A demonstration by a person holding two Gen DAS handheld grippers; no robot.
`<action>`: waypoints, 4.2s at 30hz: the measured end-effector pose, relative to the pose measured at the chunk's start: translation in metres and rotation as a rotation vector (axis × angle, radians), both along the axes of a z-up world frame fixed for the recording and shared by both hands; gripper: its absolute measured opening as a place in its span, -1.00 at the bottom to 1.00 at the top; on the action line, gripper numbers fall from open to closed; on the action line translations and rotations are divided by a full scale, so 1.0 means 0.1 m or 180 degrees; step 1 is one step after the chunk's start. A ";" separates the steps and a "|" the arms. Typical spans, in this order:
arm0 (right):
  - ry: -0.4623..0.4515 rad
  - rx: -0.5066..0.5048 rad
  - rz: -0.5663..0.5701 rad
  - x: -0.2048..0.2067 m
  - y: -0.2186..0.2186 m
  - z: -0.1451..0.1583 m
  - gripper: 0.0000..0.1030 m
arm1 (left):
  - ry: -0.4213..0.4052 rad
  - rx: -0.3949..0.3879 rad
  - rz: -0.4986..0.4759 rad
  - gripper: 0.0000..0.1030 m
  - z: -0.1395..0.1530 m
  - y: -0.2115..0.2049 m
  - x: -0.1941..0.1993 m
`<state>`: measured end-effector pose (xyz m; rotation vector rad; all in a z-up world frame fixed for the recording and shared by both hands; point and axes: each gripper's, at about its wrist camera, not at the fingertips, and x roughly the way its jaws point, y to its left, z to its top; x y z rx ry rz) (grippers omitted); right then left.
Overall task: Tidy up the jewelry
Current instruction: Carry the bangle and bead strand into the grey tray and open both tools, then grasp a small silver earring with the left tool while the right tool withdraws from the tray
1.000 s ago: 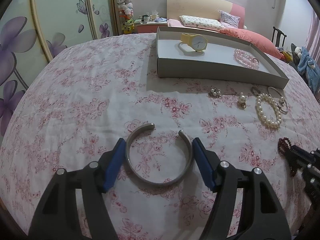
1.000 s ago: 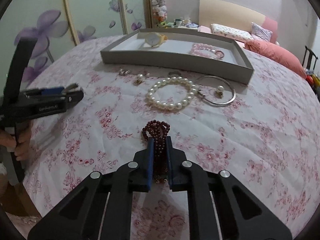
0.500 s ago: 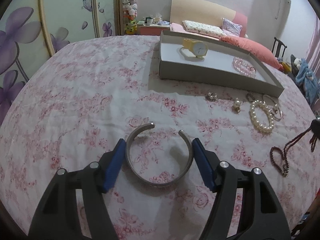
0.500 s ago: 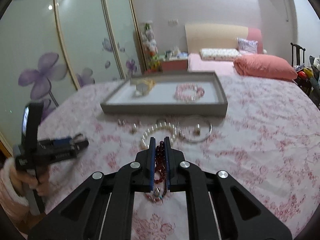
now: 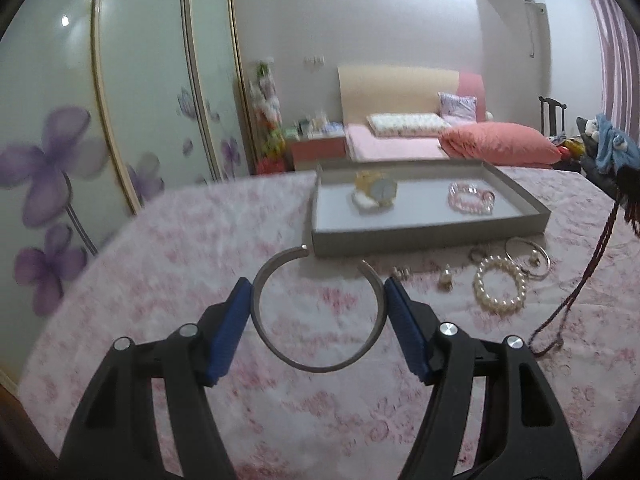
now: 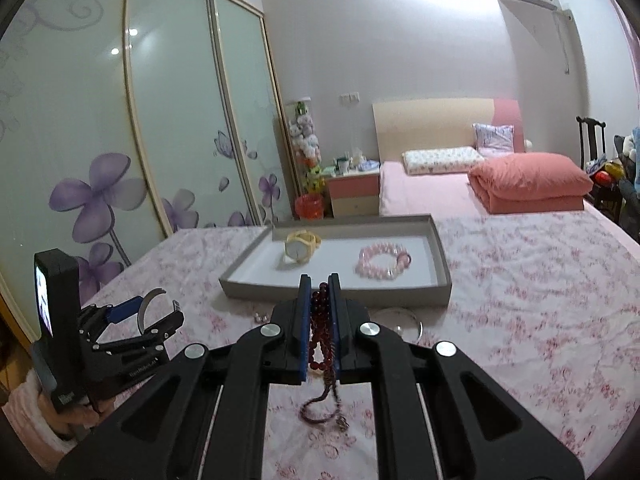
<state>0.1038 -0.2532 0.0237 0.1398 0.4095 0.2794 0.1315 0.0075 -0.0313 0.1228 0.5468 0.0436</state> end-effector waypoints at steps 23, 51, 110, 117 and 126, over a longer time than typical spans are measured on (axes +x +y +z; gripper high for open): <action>-0.0399 0.0119 -0.0023 -0.04 0.01 0.25 -0.82 | -0.0358 -0.0047 0.0086 0.28 0.25 -0.07 -0.05; -0.0945 0.0132 -0.0207 0.48 0.11 0.46 -0.82 | -0.0866 -0.0251 0.0053 0.28 0.66 -0.33 0.52; 0.0006 0.0144 -0.0418 1.38 -0.08 0.02 -0.35 | -0.0019 -0.0567 -0.0057 0.41 0.22 0.28 1.42; 0.0015 0.0158 -0.0394 1.13 -0.13 0.00 -0.35 | 0.0333 -0.0553 -0.0411 0.41 -0.03 0.06 1.16; 0.0119 0.0121 -0.0347 0.98 -0.16 -0.11 -0.35 | 0.0790 -0.0187 -0.0698 0.00 -0.39 -0.37 1.15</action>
